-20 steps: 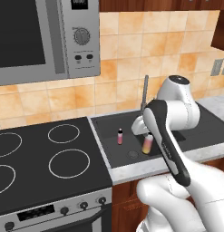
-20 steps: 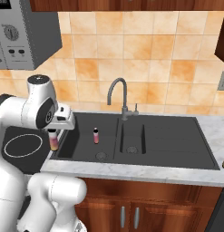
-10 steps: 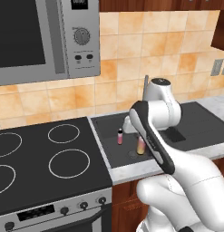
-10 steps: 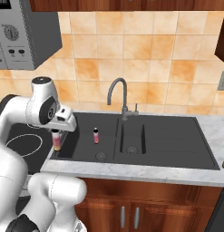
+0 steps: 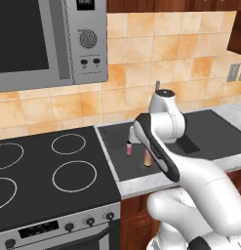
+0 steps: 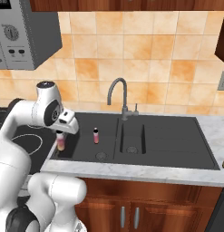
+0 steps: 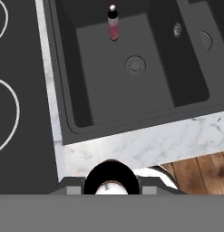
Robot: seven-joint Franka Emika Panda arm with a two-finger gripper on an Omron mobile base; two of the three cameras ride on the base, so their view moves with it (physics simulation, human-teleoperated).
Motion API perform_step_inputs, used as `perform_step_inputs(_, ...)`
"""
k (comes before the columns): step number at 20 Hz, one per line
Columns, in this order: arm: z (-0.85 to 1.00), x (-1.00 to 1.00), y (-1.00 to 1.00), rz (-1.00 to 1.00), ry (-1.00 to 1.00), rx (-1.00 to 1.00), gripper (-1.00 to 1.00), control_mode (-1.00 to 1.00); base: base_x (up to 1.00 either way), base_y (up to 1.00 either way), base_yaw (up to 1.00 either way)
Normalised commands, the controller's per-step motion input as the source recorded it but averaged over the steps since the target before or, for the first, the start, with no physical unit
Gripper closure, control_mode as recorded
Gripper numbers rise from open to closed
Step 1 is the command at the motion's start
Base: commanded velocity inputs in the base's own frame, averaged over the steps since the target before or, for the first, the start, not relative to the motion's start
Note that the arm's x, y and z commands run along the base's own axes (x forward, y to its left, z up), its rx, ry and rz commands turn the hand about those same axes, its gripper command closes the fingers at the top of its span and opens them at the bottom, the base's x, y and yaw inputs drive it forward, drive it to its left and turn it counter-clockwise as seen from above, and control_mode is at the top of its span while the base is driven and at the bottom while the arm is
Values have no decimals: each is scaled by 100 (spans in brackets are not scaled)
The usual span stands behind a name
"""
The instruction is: Place the large bottle from the dining counter next to the other large bottle outside the sink, and place the small bottle from the dining counter next to the other small bottle inside the sink.
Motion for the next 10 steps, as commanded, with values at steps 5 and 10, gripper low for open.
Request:
perform_step_inputs(5, -27, 57, 0, 0, -1, 0, 100, -100, 0, 0, 0)
perform_step_inputs(10, -18, 39, 0, 5, 0, 0, 100, -100, 0, 0, 0)
